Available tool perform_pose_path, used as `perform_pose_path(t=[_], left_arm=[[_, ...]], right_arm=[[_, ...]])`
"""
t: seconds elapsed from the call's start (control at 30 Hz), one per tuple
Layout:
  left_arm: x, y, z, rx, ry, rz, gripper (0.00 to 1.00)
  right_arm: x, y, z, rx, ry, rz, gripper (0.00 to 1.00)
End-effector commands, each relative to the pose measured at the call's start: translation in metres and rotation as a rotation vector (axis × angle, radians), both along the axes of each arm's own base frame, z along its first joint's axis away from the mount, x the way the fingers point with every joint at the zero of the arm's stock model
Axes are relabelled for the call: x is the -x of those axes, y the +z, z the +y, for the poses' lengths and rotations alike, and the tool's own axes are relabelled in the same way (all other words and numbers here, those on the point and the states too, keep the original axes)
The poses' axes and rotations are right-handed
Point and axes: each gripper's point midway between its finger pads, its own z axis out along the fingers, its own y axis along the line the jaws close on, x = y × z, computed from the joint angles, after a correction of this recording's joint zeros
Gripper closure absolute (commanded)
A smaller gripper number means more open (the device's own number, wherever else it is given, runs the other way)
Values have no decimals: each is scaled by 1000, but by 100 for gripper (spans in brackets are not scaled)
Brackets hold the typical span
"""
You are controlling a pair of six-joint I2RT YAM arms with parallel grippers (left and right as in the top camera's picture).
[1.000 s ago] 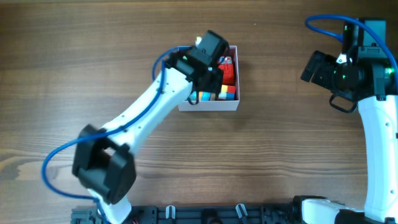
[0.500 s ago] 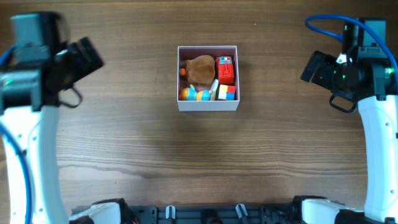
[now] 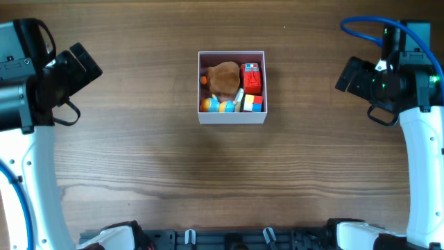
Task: Pack container
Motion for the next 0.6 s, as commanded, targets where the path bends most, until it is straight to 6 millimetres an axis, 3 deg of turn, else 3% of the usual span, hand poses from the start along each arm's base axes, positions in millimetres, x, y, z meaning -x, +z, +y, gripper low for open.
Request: perform_pose_path(t=[0.0, 0.1, 0.23, 0.33, 0.43, 0.57], left_arm=[[0, 4, 0, 10, -4, -12, 0], [0, 4, 0, 10, -4, -13, 0], [0, 4, 0, 10, -4, -13, 0], [0, 4, 0, 10, -4, -12, 0], [0, 4, 0, 10, -4, -12, 0], [0, 4, 0, 10, -4, -12, 0]], right_arm=[[15, 29, 3, 14, 21, -100, 0], [37, 61, 5, 20, 33, -212, 0], [58, 112, -1, 173, 152, -420, 0], [65, 139, 15, 251, 328, -632, 0], [76, 125, 15, 260, 324, -714, 0], [85, 74, 11, 260, 306, -736, 0]])
